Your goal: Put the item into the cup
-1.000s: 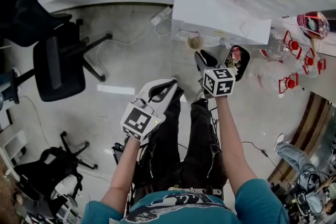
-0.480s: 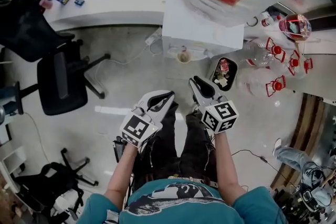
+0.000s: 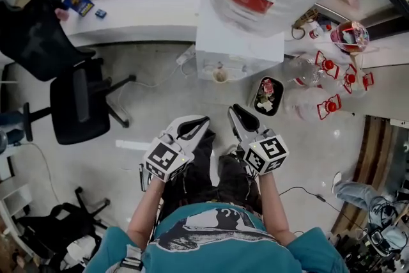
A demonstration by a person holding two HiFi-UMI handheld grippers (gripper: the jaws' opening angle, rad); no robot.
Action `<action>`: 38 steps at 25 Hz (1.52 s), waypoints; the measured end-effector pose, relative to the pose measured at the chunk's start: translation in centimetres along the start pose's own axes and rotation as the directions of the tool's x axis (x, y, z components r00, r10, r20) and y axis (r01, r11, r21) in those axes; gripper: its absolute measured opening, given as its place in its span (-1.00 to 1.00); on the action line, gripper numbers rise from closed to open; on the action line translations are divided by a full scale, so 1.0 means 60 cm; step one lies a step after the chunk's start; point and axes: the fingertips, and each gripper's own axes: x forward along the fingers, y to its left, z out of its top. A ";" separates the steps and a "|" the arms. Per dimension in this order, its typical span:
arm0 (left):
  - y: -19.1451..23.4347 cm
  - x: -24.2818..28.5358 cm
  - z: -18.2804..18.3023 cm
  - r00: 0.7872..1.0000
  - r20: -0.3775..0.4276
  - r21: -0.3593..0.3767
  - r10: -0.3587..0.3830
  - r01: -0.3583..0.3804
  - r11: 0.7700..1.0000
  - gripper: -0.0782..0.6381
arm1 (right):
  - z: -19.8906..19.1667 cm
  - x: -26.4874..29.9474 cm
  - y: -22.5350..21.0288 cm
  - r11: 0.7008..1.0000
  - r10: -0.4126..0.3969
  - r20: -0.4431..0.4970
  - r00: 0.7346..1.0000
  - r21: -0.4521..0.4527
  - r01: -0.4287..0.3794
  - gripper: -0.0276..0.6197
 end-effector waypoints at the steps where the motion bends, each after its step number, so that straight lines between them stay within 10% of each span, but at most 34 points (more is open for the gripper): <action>1: -0.001 -0.001 0.001 1.000 0.005 -0.009 0.008 -0.008 1.000 -0.75 | -0.001 -0.004 0.007 1.000 0.009 -0.003 1.000 0.000 -0.009 -0.74; 38: -0.401 -0.134 -0.059 0.990 0.140 0.090 0.036 -0.049 0.995 -0.75 | -0.106 -0.366 0.181 0.983 0.160 0.134 0.978 -0.113 -0.145 -0.93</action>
